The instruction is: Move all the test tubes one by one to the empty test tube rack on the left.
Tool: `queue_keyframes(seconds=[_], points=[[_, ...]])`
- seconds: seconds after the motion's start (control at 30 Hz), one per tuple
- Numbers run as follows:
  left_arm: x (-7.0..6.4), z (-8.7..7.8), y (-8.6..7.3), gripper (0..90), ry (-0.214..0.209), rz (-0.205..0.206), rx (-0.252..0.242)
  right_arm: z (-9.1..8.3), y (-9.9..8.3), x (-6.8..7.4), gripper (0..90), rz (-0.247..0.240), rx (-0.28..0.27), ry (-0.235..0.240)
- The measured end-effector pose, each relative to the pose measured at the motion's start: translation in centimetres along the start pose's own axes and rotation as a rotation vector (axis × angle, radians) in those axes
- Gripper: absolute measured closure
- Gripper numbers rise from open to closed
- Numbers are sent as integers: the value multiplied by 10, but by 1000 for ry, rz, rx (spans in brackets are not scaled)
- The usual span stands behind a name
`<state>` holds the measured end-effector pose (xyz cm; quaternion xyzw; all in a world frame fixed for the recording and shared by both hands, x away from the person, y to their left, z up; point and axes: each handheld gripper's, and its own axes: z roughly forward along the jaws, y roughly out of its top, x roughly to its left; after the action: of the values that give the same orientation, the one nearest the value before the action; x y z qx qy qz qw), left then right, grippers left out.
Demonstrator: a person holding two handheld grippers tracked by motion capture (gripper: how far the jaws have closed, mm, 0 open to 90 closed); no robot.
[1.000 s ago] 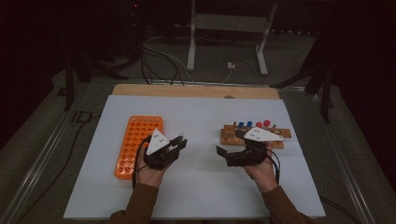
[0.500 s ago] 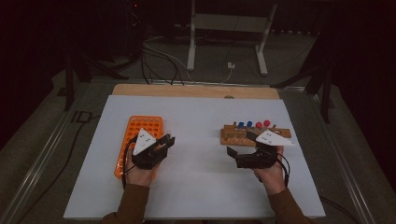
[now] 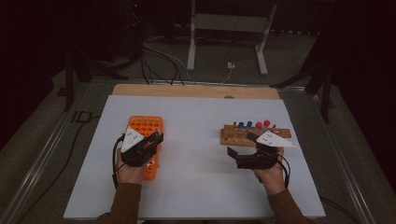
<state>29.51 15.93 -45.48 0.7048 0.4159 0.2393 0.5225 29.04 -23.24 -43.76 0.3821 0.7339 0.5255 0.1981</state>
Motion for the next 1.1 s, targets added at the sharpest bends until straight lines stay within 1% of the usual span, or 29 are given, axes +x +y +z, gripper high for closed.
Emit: queue_keyframes(seconds=[0.2, 0.57, 0.63, 0.8, 0.97, 1.0, 1.1], points=[[2, 2, -1, 765, 24, 16, 12, 0, 0, 0, 7, -3, -1, -1], [15, 2, -6, 765, 76, -17, 21, 1, 0, 2, 7, -10, 2, 4], [17, 2, -7, 765, 85, -14, 27, 1, 0, 2, 7, -10, 2, 5], [18, 4, -11, 764, 107, -3, 51, 0, 0, 2, 7, -11, -4, 4], [20, 2, -16, 764, 131, -13, 75, -1, 0, 1, 7, -9, -4, 4], [21, 2, -17, 764, 133, -19, 83, -1, 0, 1, 7, -10, -4, 3], [21, 4, -20, 764, 142, -22, 126, -1, 0, 0, 7, -10, -4, 3]])
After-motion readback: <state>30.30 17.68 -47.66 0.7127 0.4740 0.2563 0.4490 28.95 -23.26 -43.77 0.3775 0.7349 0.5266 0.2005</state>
